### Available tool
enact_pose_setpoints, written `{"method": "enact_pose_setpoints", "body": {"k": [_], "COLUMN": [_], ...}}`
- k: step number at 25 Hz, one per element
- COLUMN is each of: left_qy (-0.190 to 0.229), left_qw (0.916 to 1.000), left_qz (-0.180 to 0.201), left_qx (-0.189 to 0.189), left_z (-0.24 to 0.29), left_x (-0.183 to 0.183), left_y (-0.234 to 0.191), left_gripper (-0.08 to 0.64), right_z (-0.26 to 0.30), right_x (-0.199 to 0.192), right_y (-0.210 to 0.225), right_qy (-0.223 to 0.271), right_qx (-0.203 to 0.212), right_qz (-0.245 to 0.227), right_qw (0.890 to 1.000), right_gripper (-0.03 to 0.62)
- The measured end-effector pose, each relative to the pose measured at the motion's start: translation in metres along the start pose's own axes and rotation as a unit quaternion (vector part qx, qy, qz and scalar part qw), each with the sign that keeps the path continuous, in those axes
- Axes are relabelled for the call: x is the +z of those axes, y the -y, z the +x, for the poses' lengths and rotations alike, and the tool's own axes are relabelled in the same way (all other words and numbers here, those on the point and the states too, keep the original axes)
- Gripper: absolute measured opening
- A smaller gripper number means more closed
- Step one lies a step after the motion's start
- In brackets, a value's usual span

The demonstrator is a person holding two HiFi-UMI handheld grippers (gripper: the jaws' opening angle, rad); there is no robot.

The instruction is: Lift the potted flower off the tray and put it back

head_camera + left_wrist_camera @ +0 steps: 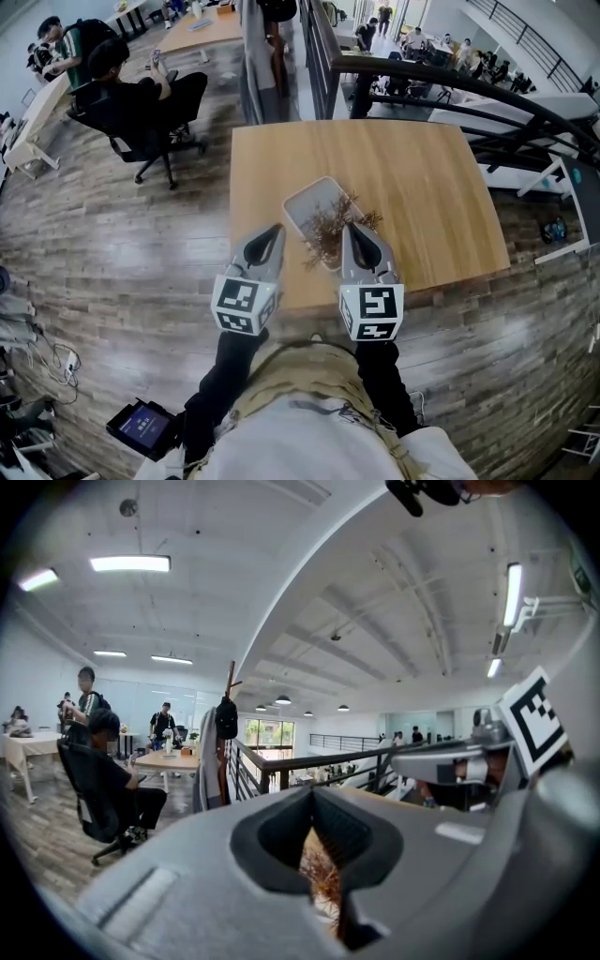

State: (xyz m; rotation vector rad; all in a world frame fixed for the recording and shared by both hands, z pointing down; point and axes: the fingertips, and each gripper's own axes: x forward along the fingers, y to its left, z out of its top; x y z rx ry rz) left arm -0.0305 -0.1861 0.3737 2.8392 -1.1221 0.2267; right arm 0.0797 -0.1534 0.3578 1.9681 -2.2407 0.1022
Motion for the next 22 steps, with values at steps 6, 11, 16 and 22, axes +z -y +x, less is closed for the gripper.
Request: {"method": "enact_pose_setpoints", "body": {"k": [6, 11, 16, 22], "left_qy": [0.0, 0.0, -0.004, -0.008], "left_qw": [1.0, 1.0, 1.0, 0.9999], "left_qz": [0.001, 0.0, -0.001, 0.0], "left_qx": [-0.003, -0.007, -0.009, -0.012], "left_z": [0.001, 0.002, 0.001, 0.004], "left_x": [0.002, 0.002, 0.002, 0.0], "left_y": [0.003, 0.007, 0.008, 0.011], "left_gripper": [0.002, 0.002, 0.002, 0.002], "right_z": [-0.001, -0.003, -0.004, -0.005], "right_x": [0.003, 0.002, 0.003, 0.002], "right_y": [0.001, 0.0, 0.001, 0.001], "right_qy": [0.004, 0.004, 0.005, 0.007], "right_qx": [0.0, 0.002, 0.002, 0.004], "right_qz": [-0.003, -0.003, 0.001, 0.004], "right_qw": [1.0, 1.0, 1.0, 1.0], "right_gripper": [0.003, 0.003, 0.003, 0.003]}}
